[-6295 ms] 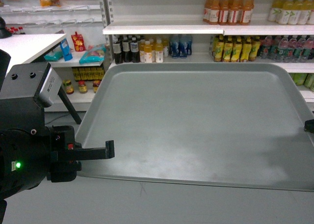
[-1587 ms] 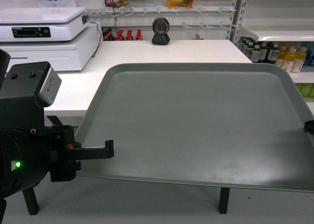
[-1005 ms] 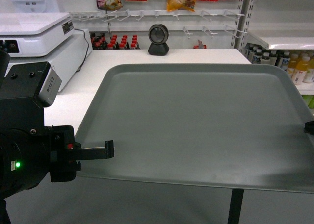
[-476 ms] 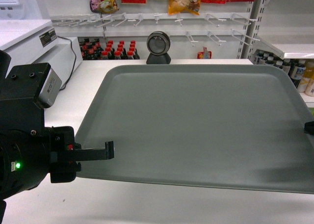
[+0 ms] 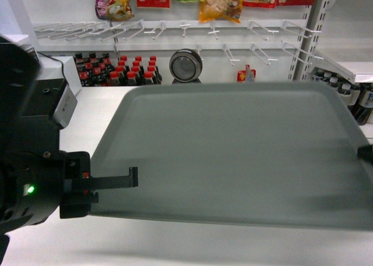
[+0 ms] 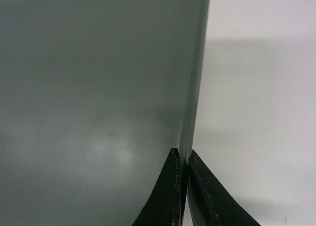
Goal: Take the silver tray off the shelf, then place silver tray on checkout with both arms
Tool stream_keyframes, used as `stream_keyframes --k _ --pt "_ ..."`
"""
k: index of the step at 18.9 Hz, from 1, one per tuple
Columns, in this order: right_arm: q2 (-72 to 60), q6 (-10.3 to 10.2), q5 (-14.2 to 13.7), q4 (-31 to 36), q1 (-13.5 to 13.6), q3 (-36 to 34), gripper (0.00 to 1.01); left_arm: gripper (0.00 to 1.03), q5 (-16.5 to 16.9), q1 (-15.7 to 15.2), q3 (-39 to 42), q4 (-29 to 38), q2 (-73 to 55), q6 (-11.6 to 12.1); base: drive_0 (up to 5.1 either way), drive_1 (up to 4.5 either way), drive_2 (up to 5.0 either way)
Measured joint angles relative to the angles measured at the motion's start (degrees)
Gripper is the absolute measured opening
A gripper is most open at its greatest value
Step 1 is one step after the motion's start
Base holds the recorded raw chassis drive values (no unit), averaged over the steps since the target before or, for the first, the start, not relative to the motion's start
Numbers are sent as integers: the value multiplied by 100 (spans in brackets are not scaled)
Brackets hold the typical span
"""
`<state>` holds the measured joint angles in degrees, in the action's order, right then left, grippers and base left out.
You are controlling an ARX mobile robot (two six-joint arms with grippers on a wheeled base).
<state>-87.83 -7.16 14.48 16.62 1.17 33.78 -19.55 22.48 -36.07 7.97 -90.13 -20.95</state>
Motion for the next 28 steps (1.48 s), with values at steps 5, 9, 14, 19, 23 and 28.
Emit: stream_keyframes --k 5,9,14,19,23,28 --pt "-1322 232 396 -638 273 1366 3 3 538 -695 -837 -212 -962 -44 -1 425 -427" --pt "-2929 203 -11 -710 527 2916 3 3 824 -1095 -1937 -240 -2087 199 -1 425 -427" --pt "-3589 669 -710 -350 704 2977 12 3 597 -901 -2221 -310 -2848 192 -1 425 -427" --pt "-3447 966 -861 605 597 2616 54 41 55 -785 -2011 175 -2702 195 0 170 -171" --pt "-2677 929 -741 1425 356 1923 78 65 -223 -638 -1207 1224 -1803 295 0 0 0" --pt "-2402 817 -1738 4096 361 1091 62 79 -520 -402 -568 2444 -752 505 0 0 0"
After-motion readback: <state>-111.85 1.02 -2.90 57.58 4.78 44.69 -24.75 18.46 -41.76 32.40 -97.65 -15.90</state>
